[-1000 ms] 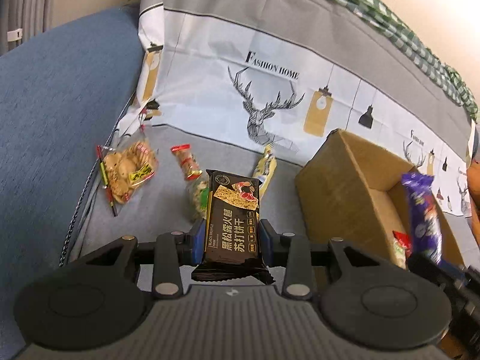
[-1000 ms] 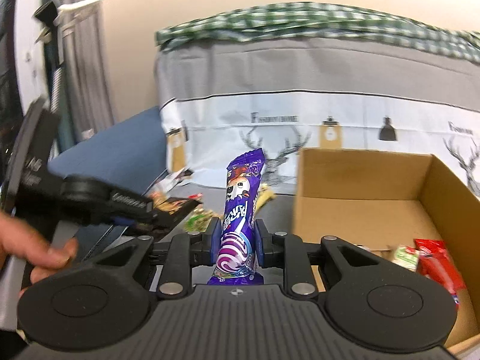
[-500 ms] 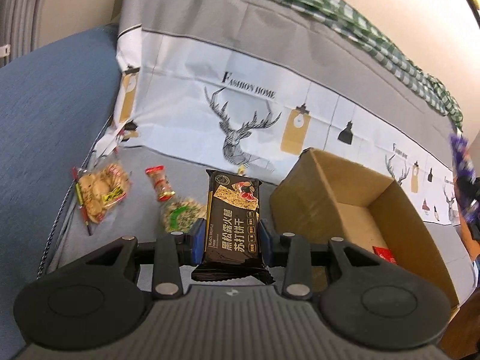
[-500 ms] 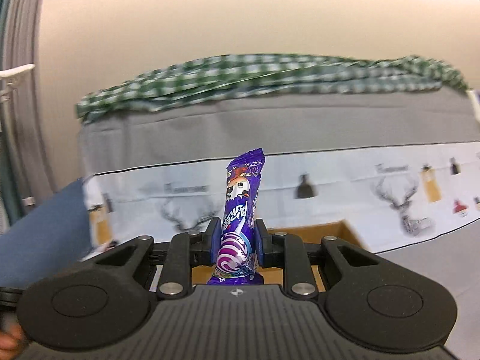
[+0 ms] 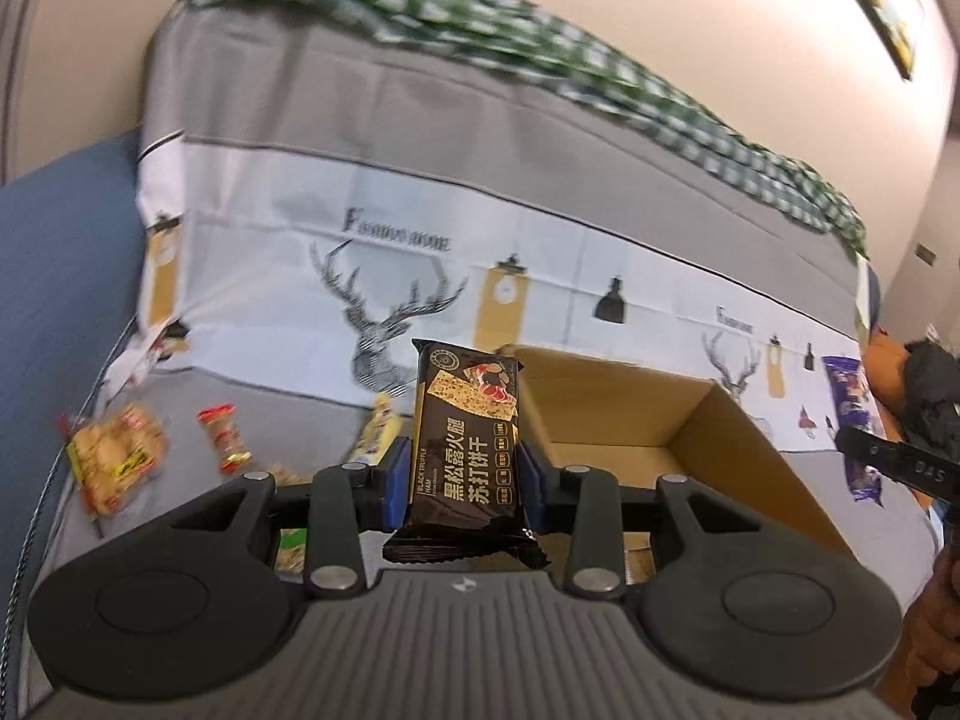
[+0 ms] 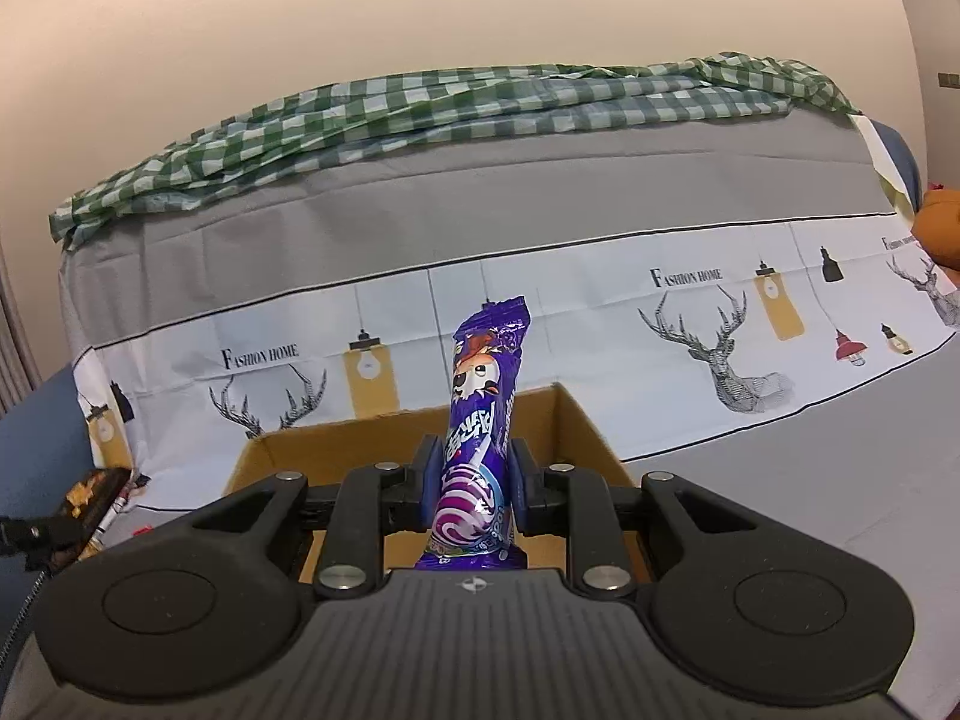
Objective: Organize snacks
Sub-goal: 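Lift both held snacks and carry them over the cardboard box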
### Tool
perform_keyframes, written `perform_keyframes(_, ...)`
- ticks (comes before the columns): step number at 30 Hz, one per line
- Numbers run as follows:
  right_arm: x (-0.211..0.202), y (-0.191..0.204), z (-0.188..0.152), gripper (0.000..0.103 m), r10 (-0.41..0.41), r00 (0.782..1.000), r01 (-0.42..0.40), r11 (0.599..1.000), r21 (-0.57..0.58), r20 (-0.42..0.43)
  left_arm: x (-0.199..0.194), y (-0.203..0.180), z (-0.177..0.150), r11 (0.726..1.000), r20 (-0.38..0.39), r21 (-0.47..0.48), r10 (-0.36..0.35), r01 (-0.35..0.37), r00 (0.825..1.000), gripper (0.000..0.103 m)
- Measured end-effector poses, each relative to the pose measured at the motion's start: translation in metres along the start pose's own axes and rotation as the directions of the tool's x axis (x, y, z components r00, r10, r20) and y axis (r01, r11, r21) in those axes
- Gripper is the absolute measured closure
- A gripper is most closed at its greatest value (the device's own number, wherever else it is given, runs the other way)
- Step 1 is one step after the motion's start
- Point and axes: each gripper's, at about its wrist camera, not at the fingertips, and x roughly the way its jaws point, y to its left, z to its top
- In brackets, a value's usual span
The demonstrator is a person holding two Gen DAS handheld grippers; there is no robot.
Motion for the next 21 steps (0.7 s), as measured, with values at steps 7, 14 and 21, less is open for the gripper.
perform_keyframes(7,-0.003,-0.015,-0.004,0.079,-0.011,1.0,0.011,1.0,-0.026,-0.017,0.002,-0.032,-0.002,0.996,0.024,0.073,-0.052,0.05,0.998,0.062)
perform_keyframes(14,0.0,-0.022,-0.005,0.079,-0.023,0.999,0.022,0.999,-0.03,-0.025,-0.004,-0.063,0.013,0.991,0.056,0.078,-0.114,0.11,0.992,0.062)
perform_keyframes(21,0.002,-0.016,-0.007,0.079,-0.016,1.0,0.014,0.998,-0.058,-0.027,0.01,-0.105,0.017,0.98,0.069,0.091,-0.182,0.176,0.981,0.062)
